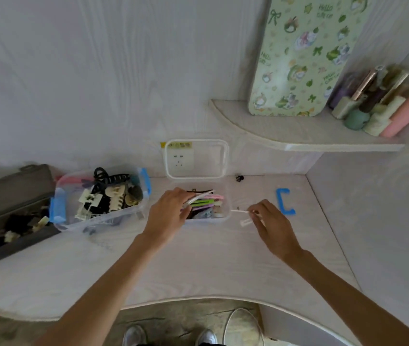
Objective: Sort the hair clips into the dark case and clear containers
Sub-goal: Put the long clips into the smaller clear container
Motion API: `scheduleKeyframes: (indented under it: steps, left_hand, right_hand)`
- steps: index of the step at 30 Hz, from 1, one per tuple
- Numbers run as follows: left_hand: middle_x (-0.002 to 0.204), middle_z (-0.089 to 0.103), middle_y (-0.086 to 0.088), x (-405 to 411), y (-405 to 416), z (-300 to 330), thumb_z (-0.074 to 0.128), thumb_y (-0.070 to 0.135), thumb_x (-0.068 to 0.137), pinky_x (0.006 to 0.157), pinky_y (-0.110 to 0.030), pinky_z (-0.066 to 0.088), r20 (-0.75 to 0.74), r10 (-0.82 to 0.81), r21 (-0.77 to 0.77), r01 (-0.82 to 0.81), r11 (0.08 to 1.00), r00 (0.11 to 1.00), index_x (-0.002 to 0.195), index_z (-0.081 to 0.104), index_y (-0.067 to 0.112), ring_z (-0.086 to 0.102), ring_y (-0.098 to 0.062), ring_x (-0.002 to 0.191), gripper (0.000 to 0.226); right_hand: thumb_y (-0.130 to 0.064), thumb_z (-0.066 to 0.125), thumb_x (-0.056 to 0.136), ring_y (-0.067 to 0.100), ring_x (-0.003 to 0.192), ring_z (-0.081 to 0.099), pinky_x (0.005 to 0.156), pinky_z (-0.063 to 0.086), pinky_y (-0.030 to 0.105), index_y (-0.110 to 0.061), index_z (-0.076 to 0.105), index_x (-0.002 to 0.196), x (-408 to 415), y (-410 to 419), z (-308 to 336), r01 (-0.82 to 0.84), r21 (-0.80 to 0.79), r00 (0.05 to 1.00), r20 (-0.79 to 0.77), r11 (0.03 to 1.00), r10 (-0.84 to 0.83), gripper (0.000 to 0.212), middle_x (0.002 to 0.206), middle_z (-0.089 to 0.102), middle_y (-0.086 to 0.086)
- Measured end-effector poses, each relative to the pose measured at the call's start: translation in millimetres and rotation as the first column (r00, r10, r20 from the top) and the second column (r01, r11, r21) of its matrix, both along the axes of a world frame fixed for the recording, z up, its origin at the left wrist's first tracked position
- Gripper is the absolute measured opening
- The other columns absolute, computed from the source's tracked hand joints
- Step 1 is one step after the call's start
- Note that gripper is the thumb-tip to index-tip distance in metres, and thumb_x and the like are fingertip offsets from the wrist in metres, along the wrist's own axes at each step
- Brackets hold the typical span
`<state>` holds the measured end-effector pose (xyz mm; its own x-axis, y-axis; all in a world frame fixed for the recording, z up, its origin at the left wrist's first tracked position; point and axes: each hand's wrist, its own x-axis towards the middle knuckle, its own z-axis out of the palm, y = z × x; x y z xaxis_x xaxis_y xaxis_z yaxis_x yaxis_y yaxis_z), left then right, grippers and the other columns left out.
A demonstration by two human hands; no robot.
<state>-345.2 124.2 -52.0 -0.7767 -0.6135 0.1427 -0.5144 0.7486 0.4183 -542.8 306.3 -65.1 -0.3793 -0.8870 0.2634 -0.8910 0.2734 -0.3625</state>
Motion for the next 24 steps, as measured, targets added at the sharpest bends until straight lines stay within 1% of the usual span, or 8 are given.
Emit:
scheduleKeyframes:
  steps: [2, 4, 6, 9, 13, 17, 21, 24]
  left_hand:
    - [0.125, 0.057, 0.001, 0.5, 0.2, -7.6, 0.05, 0.021, 0.094, 0.082, -0.033, 0.049, 0.12, -0.028, 0.0, 0.028, 1.0, 0.992, 0.129, 0.052, 0.026, 0.054, -0.02, 0.106, 0.036]
    - [0.127, 0.056, 0.001, -2.0, -0.9, -14.8, 0.046, 0.022, 0.095, 0.085, -0.034, 0.048, 0.157, -0.04, 0.002, 0.04, 0.999, 0.987, 0.13, 0.052, 0.027, 0.055, -0.02, 0.107, 0.036]
    - [0.121, 0.061, -0.002, -4.0, -4.1, -17.0, 0.051, 0.024, 0.093, 0.085, -0.035, 0.048, 0.128, -0.058, -0.023, 0.062, 0.998, 0.99, 0.126, 0.056, 0.023, 0.057, -0.023, 0.105, 0.034]
    - [0.104, 0.07, -0.004, 0.5, -8.5, -19.4, 0.07, 0.025, 0.08, 0.081, -0.034, 0.05, 0.006, -0.075, -0.09, 0.075, 0.993, 0.997, 0.11, 0.066, 0.016, 0.064, -0.025, 0.096, 0.032]
    - [0.119, 0.062, -0.002, 24.0, 3.8, -17.6, 0.063, 0.014, 0.086, 0.091, -0.031, 0.047, -0.15, 0.133, -0.047, -0.142, 0.989, 0.98, 0.117, 0.061, 0.016, 0.056, -0.021, 0.112, 0.031]
    - [0.136, 0.05, -0.005, 36.0, 13.2, -20.3, 0.049, 0.016, 0.094, 0.097, -0.032, 0.043, -0.012, 0.302, 0.327, -0.282, 0.902, 0.953, 0.136, 0.04, 0.012, 0.051, -0.02, 0.122, 0.043]
    - [0.133, 0.055, -0.006, 27.1, 4.0, -21.8, 0.046, 0.016, 0.096, 0.094, -0.032, 0.045, 0.07, 0.306, 0.48, -0.301, 0.824, 0.95, 0.135, 0.044, 0.014, 0.056, -0.022, 0.118, 0.039]
    - [0.135, 0.054, -0.007, 16.8, 3.0, -20.1, 0.048, 0.016, 0.095, 0.099, -0.038, 0.046, 0.023, 0.256, 0.566, -0.224, 0.793, 0.966, 0.135, 0.045, 0.018, 0.055, -0.022, 0.119, 0.04]
  right_hand:
    - [-0.015, 0.051, 0.094, 0.015, 0.076, 0.057, 0.068, 0.051, 0.027, -0.011, 0.062, 0.098, 1.1, -13.9, 11.0, 0.011, -0.058, 0.999, 0.047, 0.998, -0.008, 0.013, 0.091, 0.057, 0.003]
    - [-0.013, 0.052, 0.094, 0.009, 0.076, 0.055, 0.072, 0.043, 0.012, -0.009, 0.063, 0.098, 3.4, -25.6, 23.8, 0.073, -0.156, 0.989, 0.142, 0.985, -0.051, 0.013, 0.093, 0.056, 0.001]
    - [-0.011, 0.054, 0.092, -0.001, 0.074, 0.052, 0.069, 0.038, 0.001, -0.008, 0.063, 0.097, 9.0, -38.3, 35.8, 0.148, -0.272, 0.97, 0.228, 0.951, -0.086, 0.011, 0.093, 0.055, -0.002]
    - [-0.009, 0.057, 0.091, -0.01, 0.082, 0.052, 0.068, 0.038, 0.001, -0.009, 0.062, 0.096, 24.2, -60.2, 38.8, 0.108, -0.333, 0.93, 0.366, 0.937, 0.022, 0.008, 0.094, 0.054, -0.003]
    - [-0.018, 0.046, 0.094, 0.001, 0.093, 0.051, 0.08, 0.043, 0.018, -0.013, 0.056, 0.109, 39.8, -80.6, 17.2, -0.161, -0.119, 0.894, 0.404, 0.98, 0.196, 0.019, 0.106, 0.05, -0.002]
    - [-0.012, 0.037, 0.097, 0.023, 0.118, 0.044, 0.095, 0.029, 0.032, -0.016, 0.045, 0.13, 34.4, -83.2, -4.9, -0.194, 0.216, 0.967, 0.209, 0.957, 0.149, 0.034, 0.129, 0.05, 0.004]
    - [-0.012, 0.036, 0.097, 0.02, 0.133, 0.033, 0.11, 0.018, 0.035, -0.025, 0.046, 0.132, 22.9, -70.2, -5.4, -0.143, 0.279, 0.986, 0.123, 0.949, 0.112, 0.039, 0.131, 0.051, 0.001]
    - [-0.016, 0.046, 0.095, 0.02, 0.127, 0.042, 0.108, 0.022, 0.031, -0.02, 0.053, 0.125, 18.2, -61.7, -3.7, -0.112, 0.191, 0.99, 0.101, 0.975, 0.094, 0.031, 0.126, 0.056, 0.0]
